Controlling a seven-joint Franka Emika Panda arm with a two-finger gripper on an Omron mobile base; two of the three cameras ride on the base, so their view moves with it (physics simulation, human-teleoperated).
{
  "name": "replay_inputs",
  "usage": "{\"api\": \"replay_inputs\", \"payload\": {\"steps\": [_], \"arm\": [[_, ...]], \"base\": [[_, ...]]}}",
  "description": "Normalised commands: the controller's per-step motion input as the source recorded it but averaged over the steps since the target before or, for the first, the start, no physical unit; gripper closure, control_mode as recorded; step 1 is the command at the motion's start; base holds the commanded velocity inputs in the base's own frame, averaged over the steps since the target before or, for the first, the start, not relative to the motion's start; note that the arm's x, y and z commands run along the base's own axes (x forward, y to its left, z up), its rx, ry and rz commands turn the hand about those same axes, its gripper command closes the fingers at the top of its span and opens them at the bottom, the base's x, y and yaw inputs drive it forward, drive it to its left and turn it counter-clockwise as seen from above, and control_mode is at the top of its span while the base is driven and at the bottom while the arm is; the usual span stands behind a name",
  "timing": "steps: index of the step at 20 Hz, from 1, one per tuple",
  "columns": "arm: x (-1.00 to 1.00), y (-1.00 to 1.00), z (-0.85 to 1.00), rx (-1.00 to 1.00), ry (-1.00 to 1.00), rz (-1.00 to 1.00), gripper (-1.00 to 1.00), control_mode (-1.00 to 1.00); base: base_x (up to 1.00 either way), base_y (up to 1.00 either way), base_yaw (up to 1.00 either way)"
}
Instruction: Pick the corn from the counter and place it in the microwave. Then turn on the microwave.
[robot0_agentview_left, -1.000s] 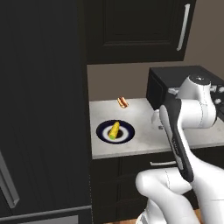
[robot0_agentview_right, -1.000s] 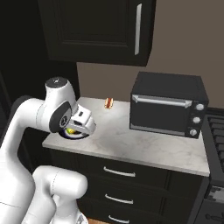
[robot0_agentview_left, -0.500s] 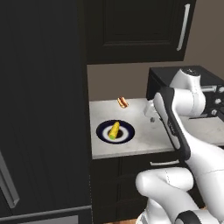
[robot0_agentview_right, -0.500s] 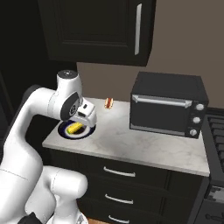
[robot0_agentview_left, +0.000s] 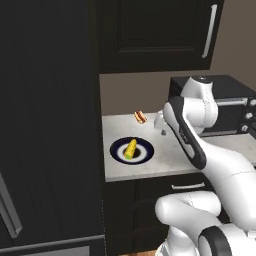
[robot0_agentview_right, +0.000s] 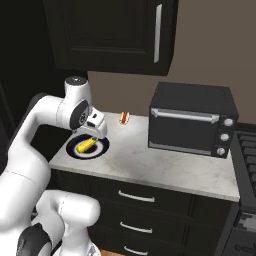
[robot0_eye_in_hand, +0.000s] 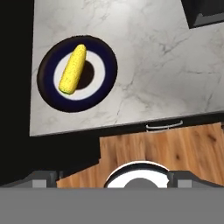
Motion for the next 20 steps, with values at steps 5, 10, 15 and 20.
{"api": "replay_inputs", "payload": {"steps": [5,10,15,20], "arm": [[0.32,0.16,-0.24,0.0,0.0,0.0,-1.0,-1.0],[0.3,0.12,-0.25,0.0,-0.01,0.0,-1.0,-1.0],[0.31,0.1,-0.19,-0.01,0.0,0.0,-1.0,-1.0],[0.32,0.12,-0.11,-0.01,0.0,0.0,-1.0,-1.0]], "base": [[0.0,0.0,0.0],[0.0,0.0,0.0],[0.0,0.0,0.0],[0.0,0.0,0.0]]}}
